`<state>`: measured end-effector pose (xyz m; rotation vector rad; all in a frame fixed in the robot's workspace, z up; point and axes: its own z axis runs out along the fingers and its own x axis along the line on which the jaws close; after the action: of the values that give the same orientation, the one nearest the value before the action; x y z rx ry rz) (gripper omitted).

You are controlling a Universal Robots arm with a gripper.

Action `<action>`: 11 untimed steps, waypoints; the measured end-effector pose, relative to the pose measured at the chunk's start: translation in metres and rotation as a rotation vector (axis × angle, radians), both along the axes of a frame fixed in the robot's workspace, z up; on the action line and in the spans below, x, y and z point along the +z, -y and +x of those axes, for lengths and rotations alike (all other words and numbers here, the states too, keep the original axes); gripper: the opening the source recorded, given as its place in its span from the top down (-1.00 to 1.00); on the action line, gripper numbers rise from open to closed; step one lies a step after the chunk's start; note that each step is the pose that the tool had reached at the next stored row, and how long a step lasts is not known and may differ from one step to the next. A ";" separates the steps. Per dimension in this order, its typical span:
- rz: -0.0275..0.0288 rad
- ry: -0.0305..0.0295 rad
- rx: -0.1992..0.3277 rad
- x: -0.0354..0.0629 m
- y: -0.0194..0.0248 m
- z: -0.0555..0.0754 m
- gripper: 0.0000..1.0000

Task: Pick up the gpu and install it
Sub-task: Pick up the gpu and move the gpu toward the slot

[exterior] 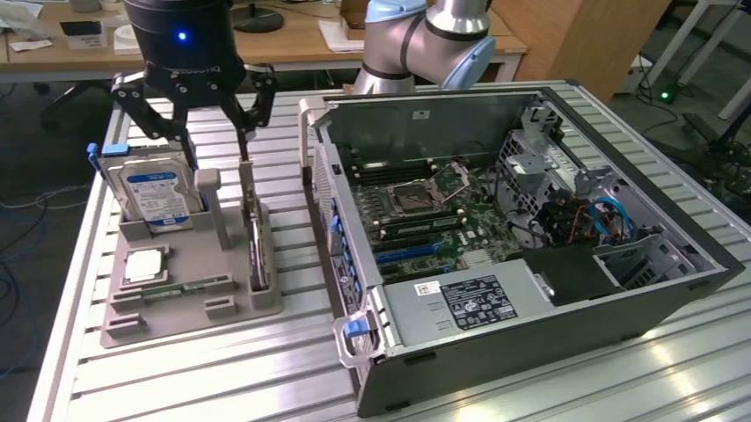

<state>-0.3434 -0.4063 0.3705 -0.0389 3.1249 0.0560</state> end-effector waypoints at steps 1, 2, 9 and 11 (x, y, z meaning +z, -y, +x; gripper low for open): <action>-0.0001 0.0000 0.000 -0.0006 0.0000 0.000 -0.18; 0.0000 0.0001 0.000 -0.0012 0.0000 0.000 -0.18; -0.0047 0.0022 0.000 -0.0044 0.0000 0.000 -0.18; -0.0059 0.0040 0.000 -0.0053 0.0000 0.000 -0.18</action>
<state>-0.3430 -0.4063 0.3652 -0.0392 3.1212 0.0466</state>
